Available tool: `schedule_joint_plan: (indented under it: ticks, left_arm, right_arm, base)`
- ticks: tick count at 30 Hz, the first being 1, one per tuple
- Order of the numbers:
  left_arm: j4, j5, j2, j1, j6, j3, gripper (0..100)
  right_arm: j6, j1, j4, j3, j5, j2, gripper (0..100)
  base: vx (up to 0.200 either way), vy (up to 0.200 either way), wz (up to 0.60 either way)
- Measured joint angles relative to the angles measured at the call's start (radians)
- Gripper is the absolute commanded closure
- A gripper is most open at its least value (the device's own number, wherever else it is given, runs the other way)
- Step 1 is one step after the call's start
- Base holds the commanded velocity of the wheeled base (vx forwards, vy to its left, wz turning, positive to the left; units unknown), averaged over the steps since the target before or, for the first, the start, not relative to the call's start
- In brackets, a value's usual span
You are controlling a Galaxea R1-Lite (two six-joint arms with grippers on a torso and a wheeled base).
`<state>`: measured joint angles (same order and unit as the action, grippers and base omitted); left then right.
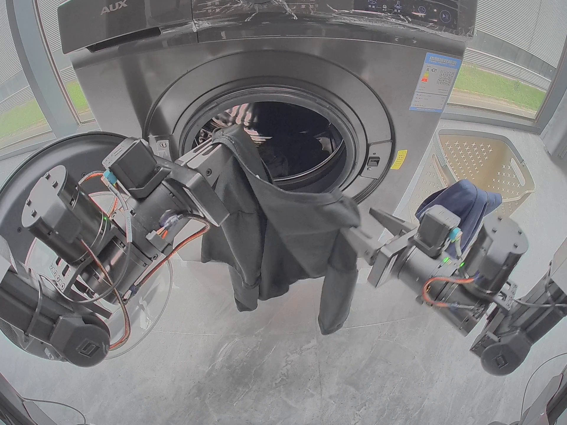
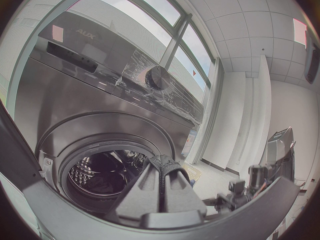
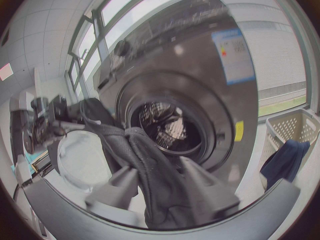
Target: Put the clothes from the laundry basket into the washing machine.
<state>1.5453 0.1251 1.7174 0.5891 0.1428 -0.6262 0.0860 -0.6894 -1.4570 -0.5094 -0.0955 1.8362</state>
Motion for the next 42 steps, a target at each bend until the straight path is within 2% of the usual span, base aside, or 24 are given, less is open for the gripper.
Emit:
schedule_joint_plan:
  ticks: [4, 8, 14, 21, 34, 42]
  left_arm:
    - [0.001, -0.002, 0.003, 0.0, 0.0, -0.006, 100]
    - [0.001, -0.003, 0.004, 0.0, 0.001, -0.008, 100]
    - [0.001, -0.003, 0.003, 0.0, 0.001, -0.01, 100]
    - [0.001, -0.002, 0.0, 0.002, 0.0, -0.011, 100]
    - [0.001, -0.001, -0.014, 0.005, 0.0, -0.016, 100]
    - [0.0, -0.001, -0.032, 0.027, 0.0, -0.017, 100]
  right_arm:
    - [0.0, -0.047, -0.002, 0.03, 0.007, 0.081, 0]
    - [0.001, -0.074, -0.005, 0.069, 0.035, 0.137, 0]
    - [-0.002, -0.07, -0.003, 0.079, 0.041, 0.209, 0]
    - [-0.006, -0.049, -0.005, -0.037, 0.047, 0.29, 0]
    - [-0.013, -0.051, 0.0, -0.329, 0.073, 0.457, 0]
    - [-0.037, -0.037, 0.028, -0.452, 0.077, 0.559, 0]
  base:
    - [0.0, 0.0, 0.0]
    - [0.0, 0.0, 0.0]
    - [0.0, 0.0, 0.0]
    - [0.0, 0.0, 0.0]
    - [0.0, 0.0, 0.0]
    - [0.0, 0.0, 0.0]
